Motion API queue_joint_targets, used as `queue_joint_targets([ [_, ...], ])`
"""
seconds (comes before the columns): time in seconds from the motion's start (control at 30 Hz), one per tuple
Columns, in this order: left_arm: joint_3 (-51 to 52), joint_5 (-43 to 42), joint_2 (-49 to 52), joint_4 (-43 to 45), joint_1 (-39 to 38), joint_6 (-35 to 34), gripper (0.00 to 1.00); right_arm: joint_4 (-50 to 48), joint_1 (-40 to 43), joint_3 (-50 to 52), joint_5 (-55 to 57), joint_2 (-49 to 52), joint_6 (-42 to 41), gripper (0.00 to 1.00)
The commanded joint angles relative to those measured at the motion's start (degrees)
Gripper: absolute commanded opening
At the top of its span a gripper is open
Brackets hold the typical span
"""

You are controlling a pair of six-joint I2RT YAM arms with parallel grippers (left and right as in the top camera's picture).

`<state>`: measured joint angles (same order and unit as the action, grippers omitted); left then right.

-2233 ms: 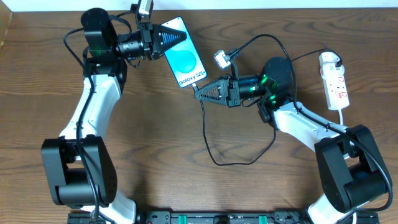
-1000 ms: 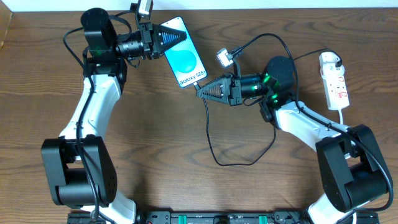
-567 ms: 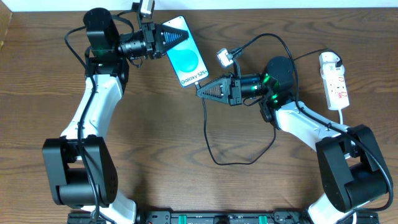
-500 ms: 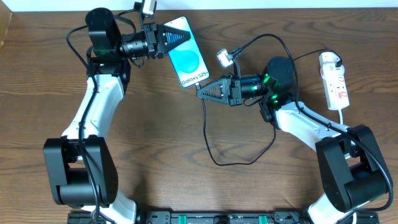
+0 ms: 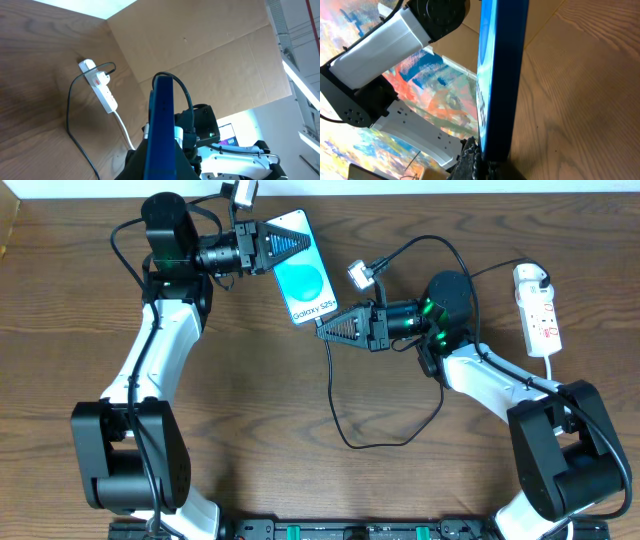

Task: Plug charger to phone and switch on socket
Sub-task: 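Open the right gripper and withdraw it to the right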

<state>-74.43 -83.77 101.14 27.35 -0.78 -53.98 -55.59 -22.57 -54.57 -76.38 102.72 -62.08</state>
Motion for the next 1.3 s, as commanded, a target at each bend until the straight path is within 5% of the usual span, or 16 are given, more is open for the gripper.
queue_joint_targets([
  [0.0,-0.8,-6.3,-1.2,0.2,-1.1,0.8,0.07,-0.8,0.9,-0.5,6.4,0.2,1.0,0.01],
  [0.23,-0.8,-6.2,-1.2,0.2,-1.1,2.8,0.08,-0.8,0.9,-0.5,5.3,0.2,1.0,0.27],
  [0.3,-0.8,-6.2,-1.2,0.2,-1.1,3.0,0.07,-0.8,0.9,-0.5,4.6,0.2,1.1,0.66],
  [0.43,-0.8,-6.3,-1.2,0.2,-0.9,4.5,0.07,-0.9,1.3,-0.5,3.6,0.2,1.5,0.94],
  [0.83,-0.8,-6.2,-1.2,0.2,-0.9,5.3,0.08,-1.4,10.1,-0.5,0.8,0.2,-0.5,0.99],
  [1.07,-0.8,-5.7,-1.2,-0.1,-0.9,5.3,0.07,17.5,15.1,-0.5,2.2,0.2,2.6,0.99],
  [1.27,-0.8,-5.6,-1.2,-0.3,-0.9,5.3,0.07,44.4,18.1,-0.5,7.2,-0.6,14.1,0.99],
])
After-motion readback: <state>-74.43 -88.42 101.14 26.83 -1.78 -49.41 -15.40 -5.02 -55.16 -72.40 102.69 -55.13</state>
